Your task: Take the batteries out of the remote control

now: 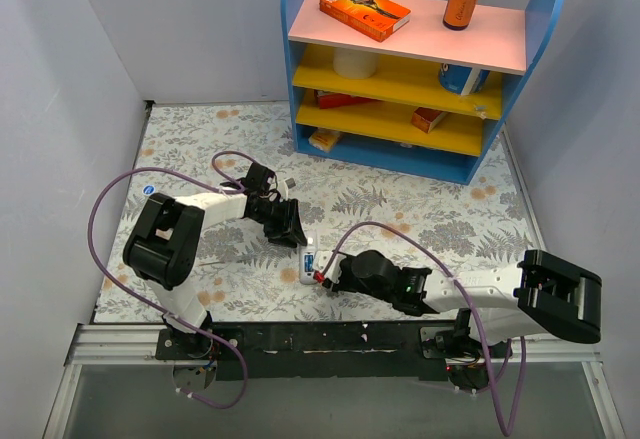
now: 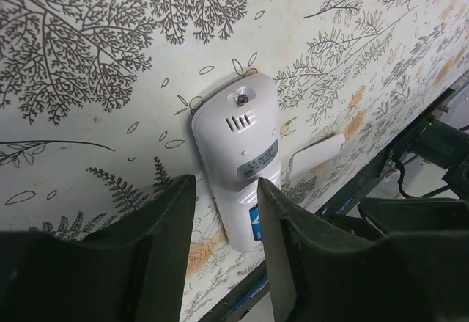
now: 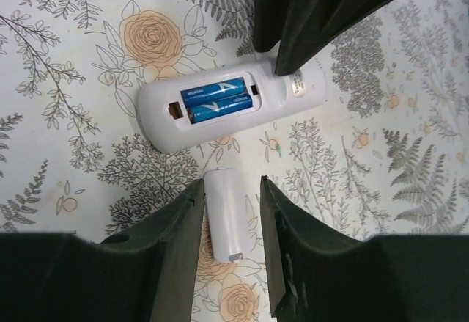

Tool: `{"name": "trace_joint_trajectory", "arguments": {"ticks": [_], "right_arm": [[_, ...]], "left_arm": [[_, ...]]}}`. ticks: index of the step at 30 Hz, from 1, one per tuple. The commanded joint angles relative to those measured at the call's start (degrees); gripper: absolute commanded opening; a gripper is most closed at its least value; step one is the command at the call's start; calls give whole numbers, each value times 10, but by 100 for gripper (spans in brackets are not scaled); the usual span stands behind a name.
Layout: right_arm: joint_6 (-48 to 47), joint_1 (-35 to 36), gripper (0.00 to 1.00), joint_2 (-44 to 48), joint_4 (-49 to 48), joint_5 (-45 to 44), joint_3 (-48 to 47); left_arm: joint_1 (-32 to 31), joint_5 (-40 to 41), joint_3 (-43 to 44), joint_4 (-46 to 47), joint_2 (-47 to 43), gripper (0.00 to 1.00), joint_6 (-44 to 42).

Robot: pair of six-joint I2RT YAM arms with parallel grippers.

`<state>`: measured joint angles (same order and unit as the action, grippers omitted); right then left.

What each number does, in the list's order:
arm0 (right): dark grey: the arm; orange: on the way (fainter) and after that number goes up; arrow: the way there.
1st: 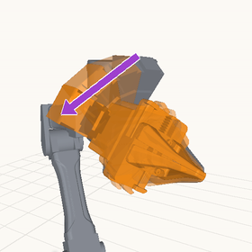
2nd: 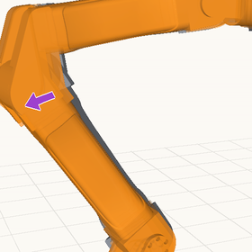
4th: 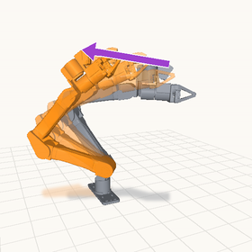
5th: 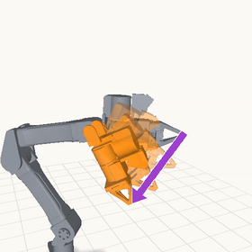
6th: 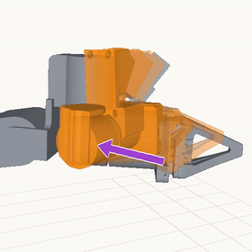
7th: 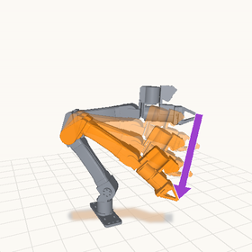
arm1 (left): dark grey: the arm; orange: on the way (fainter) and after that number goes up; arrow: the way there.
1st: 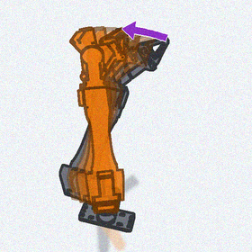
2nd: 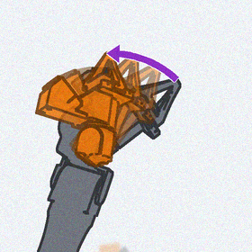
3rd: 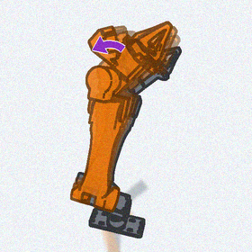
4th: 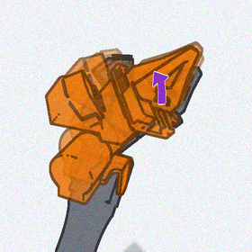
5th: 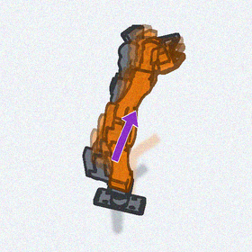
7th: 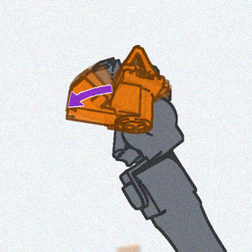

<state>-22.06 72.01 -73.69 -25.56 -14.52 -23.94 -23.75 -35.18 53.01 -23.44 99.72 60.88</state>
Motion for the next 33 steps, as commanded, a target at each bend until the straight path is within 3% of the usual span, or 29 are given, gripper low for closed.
{"name": "trace_joint_trajectory", "arguments": {"ticks": [1, 5, 10, 14, 19, 21, 28, 33], "right_arm": [[104, -1, 44, 7, 24, 4, -34], [216, 0, 43, -4, 77, -92, -85], [343, -1, 43, -29, 190, -124, -150], [376, 0, 44, -46, 237, -106, -182], [397, 0, 43, -9, 195, -85, -143], [402, -1, 43, 12, 166, -82, -128], [398, -1, 42, 31, 155, -72, -106], [396, 1, 42, 53, 160, -65, -101]], "left_arm": [[-2, 16, -8, 6, -43, 39, -5], [-1, 55, -13, 9, -81, 40, -2], [-2, 168, -24, 2, -145, 41, 23], [-2, 289, -30, -40, -196, 48, 83], [4, 395, -16, -108, -259, 48, 190], [5, 453, -10, -150, -271, 55, 244], [33, 525, 1, -261, -290, 56, 447], [80, 510, -3, -306, -263, 54, 532]]}}
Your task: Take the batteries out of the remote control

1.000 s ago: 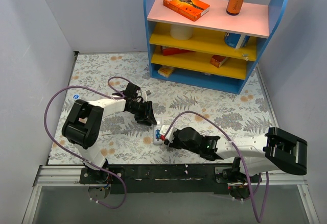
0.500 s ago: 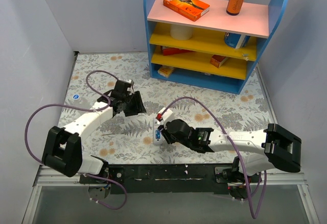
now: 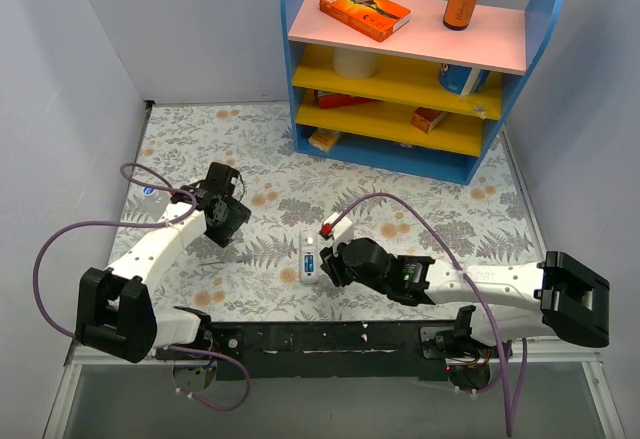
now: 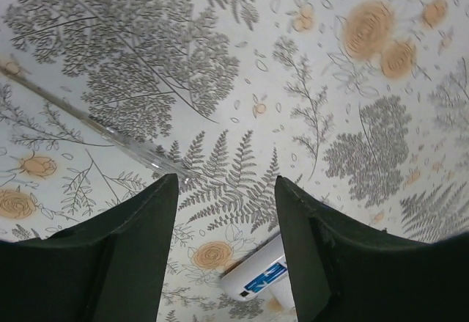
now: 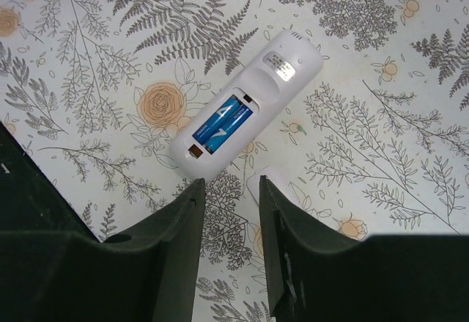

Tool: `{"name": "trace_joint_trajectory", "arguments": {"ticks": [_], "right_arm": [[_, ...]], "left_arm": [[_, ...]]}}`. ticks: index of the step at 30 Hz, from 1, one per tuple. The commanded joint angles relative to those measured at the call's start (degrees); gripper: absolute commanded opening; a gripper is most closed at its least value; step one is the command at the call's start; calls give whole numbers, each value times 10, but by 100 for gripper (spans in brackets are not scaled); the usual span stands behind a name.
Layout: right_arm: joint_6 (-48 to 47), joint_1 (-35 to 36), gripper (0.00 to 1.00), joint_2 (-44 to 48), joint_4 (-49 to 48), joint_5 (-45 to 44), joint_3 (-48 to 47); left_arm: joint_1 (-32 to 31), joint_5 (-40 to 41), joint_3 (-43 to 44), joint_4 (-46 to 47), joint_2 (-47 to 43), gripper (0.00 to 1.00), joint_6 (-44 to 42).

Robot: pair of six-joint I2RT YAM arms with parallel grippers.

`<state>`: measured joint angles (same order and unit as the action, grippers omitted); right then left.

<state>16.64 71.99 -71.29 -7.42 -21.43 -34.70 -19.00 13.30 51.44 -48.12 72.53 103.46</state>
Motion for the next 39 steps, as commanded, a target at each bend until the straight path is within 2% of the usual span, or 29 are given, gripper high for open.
{"name": "trace_joint_trajectory", "arguments": {"ticks": [1, 3, 10, 19, 28, 31, 36, 39], "right_arm": [[9, 0, 42, 33, -22, 3, 9], [8, 1, 42, 47, -25, 2, 15], [3, -1, 42, 64, -29, -5, 32], [7, 0, 42, 43, -31, 15, 21], [7, 1, 41, 26, -36, 26, 9], [4, 0, 41, 24, -39, 28, 8], [-6, 0, 41, 21, -55, 31, 9], [-21, 0, 42, 18, -78, 42, 15]], "left_arm": [[38, 16, 9, -58, 14, 54, 110], [50, -11, -5, -49, 25, 53, 120], [56, -24, -41, -41, 48, 52, 161], [56, -23, -84, -29, 53, 56, 184], [56, -41, -100, -3, 82, 56, 184], [56, -49, -113, 3, 90, 53, 184], [56, -85, -143, 16, 81, 37, 184], [54, -88, -154, 10, 53, 32, 183]]}}
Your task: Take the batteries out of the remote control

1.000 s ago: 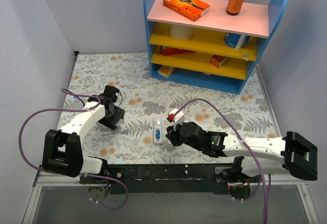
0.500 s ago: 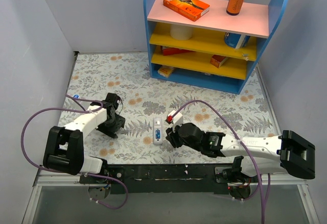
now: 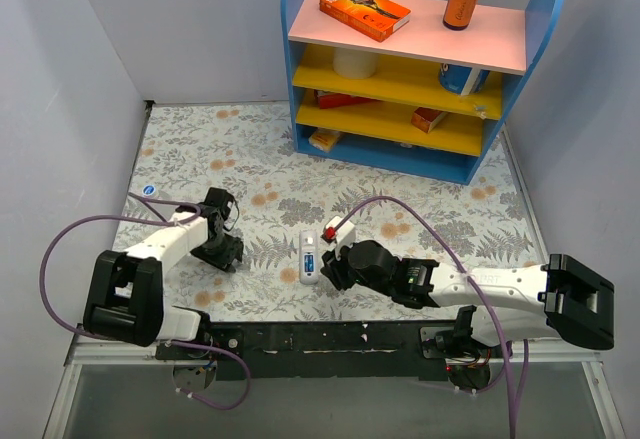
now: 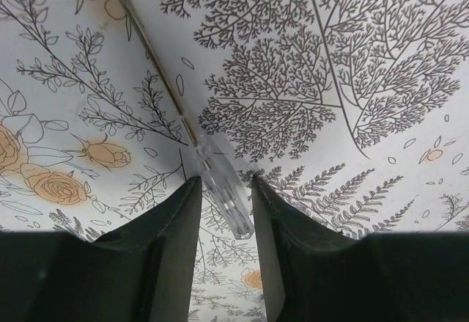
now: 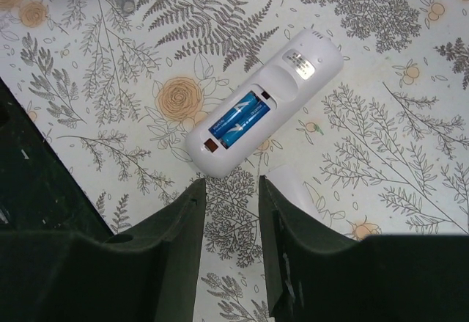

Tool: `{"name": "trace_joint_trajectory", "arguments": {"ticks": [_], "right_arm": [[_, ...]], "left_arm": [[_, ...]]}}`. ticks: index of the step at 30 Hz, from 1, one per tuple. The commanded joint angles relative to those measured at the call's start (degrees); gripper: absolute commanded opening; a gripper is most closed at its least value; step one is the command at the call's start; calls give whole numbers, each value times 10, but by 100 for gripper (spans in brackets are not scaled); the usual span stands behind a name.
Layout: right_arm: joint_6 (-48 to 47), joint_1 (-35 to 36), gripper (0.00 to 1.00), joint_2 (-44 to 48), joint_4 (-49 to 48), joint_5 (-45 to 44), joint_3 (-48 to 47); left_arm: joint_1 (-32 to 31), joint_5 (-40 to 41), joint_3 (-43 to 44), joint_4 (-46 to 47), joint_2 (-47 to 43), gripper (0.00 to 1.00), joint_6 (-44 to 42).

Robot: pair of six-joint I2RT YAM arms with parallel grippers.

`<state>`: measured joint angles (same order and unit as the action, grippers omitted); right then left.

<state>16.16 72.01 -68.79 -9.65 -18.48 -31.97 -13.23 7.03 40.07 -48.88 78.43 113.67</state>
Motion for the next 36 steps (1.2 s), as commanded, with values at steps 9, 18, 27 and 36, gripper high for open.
{"name": "trace_joint_trajectory", "arguments": {"ticks": [9, 18, 27, 36], "right_arm": [[-50, 0, 44, -2, -85, 16, -28], [-196, 25, 48, -5, -342, 75, 60], [-336, 79, 49, -111, -438, 28, 24], [-413, 110, 47, -222, -529, -89, -25]], "left_arm": [[-5, -66, -62, -16, -114, 0, 81], [-7, -203, -56, 43, -222, 0, 28], [-9, -278, -48, 77, -311, 0, 84], [-9, -320, -42, 80, -311, 0, 81]]}}
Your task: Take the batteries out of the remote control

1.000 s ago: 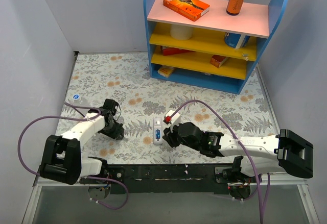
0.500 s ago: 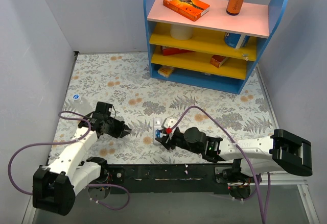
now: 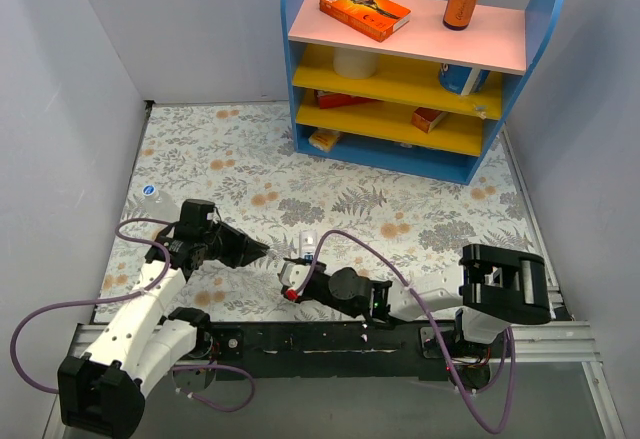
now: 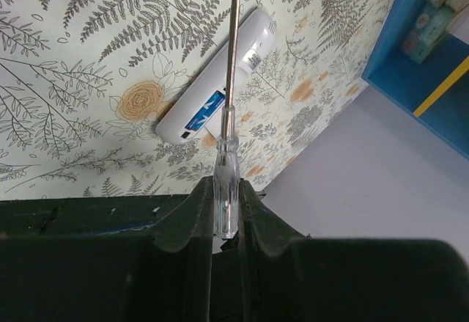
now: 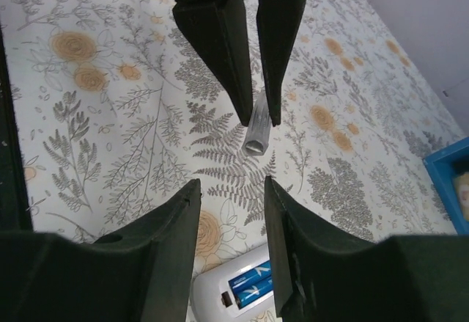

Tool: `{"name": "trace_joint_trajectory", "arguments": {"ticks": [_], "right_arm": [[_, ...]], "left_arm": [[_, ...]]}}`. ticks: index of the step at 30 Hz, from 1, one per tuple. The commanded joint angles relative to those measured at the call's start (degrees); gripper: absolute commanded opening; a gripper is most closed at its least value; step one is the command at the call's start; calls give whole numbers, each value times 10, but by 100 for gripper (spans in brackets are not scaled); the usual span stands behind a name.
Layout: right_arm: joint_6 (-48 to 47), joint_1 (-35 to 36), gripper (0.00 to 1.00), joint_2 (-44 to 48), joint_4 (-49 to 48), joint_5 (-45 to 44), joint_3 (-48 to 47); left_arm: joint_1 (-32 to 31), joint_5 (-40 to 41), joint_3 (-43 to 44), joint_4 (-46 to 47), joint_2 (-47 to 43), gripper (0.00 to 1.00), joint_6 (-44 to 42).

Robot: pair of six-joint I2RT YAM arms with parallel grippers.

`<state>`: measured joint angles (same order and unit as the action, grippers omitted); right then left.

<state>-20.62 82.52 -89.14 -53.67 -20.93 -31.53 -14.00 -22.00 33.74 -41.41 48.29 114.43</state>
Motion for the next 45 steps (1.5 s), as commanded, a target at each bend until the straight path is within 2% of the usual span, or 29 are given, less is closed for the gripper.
{"name": "trace_joint_trajectory", "arguments": {"ticks": [1, 9, 23, 28, 29, 32, 34, 35, 37, 38, 42, 45], "right_arm": [[-48, 5, 46, -24, -93, -67, -32], [-57, 6, 40, -34, -89, -63, -47], [-58, 6, 36, -64, -64, -44, -78], [-57, 6, 25, -76, -65, -41, -88], [-57, 6, 16, -76, -64, -39, -89], [-56, 6, 1, -75, -70, -45, -86], [-53, 6, 1, -70, -68, -47, -84], [-50, 6, 1, -67, -63, -52, -84], [-41, 7, 1, -56, -36, -70, -84], [-38, 6, 1, -50, -26, -78, -81], [-29, 5, 1, 9, 34, -83, -48], [6, -1, 1, 57, 127, -90, -40]], "left_arm": [[-2, -30, 21, 5, -12, 0, 75], [-2, -37, 6, 10, -20, 0, 73], [-2, -49, -12, 12, -41, 0, 79], [-2, -52, -20, 8, -46, 0, 83], [-2, -55, -22, 8, -46, 0, 83], [-2, -59, -22, 11, -47, 0, 78], [-2, -59, -21, 16, -45, 2, 69], [-2, -59, -20, 19, -43, 24, 63], [-2, -61, -21, 30, -37, 49, 44], [-2, -64, -21, 39, -35, 67, 37], [-2, -60, -8, 41, -15, 85, -18], [-2, -53, 17, 34, 10, 90, -69]]}}
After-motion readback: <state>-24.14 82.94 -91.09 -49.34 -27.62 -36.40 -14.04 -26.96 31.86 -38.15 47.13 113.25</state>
